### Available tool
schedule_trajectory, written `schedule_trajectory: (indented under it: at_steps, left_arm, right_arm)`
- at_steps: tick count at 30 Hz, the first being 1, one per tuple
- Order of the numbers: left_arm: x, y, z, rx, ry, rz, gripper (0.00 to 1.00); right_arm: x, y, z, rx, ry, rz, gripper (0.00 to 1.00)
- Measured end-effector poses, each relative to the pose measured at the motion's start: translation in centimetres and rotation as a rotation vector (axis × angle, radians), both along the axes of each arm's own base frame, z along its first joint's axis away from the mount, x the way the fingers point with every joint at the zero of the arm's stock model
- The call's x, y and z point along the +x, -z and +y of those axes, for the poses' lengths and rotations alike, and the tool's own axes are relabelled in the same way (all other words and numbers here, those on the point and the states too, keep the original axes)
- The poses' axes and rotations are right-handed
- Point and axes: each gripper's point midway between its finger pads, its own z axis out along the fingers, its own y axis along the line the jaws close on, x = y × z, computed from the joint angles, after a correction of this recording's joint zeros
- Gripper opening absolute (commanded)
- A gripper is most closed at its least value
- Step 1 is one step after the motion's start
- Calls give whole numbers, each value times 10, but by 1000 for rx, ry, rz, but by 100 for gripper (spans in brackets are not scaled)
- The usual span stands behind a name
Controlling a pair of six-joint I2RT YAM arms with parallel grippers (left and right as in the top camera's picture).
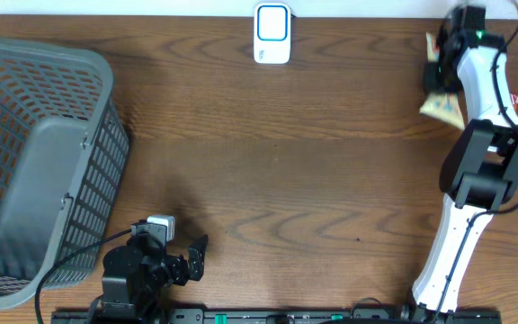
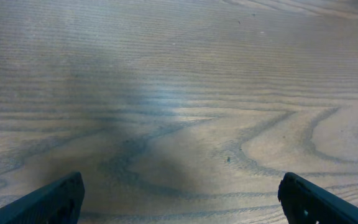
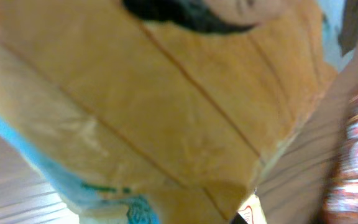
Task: Scan the item barcode
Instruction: 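Carry the wet-wipes packet to the right edge and release it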
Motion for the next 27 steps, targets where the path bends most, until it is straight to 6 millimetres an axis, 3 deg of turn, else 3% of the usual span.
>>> schedule_trajectory:
  at_steps: [1, 7, 8, 9, 11, 13, 16, 18, 20, 24, 27]
  left_arm:
    - [0, 0, 0, 0, 0, 0, 100]
    - [0, 0, 0, 0, 0, 0, 100]
    - [0, 0, 0, 0, 0, 0, 100]
    - [0, 0, 0, 0, 0, 0, 100]
    - [0, 0, 0, 0, 0, 0, 100]
    - [0, 0, 0, 0, 0, 0, 100]
    - [0, 0, 0, 0, 0, 0, 100]
    - [0, 0, 0, 0, 0, 0, 100]
    - [0, 0, 0, 0, 0, 0, 100]
    - [0, 0, 0, 0, 0, 0, 100]
    - [0, 0, 0, 0, 0, 0, 100]
  right_arm:
    - [-8, 14, -11, -5, 32, 29, 1]
    - [-26, 4, -70, -66, 181, 18, 4]
    - [-31, 4, -80, -67, 206, 19, 13]
    - [-35, 4, -90, -67, 226, 19, 49]
    - [-42, 5, -103, -59, 262, 20, 99]
    - [-44, 3, -107, -41, 273, 12, 99]
    - [-37, -13, -95, 7, 248, -34, 99]
    - [-27, -43, -79, 30, 214, -100, 99]
    - [-19, -91, -62, 30, 174, -195, 99]
    - [-24, -216, -22, 3, 93, -435, 99]
    - [-53, -311, 11, -20, 32, -621, 99]
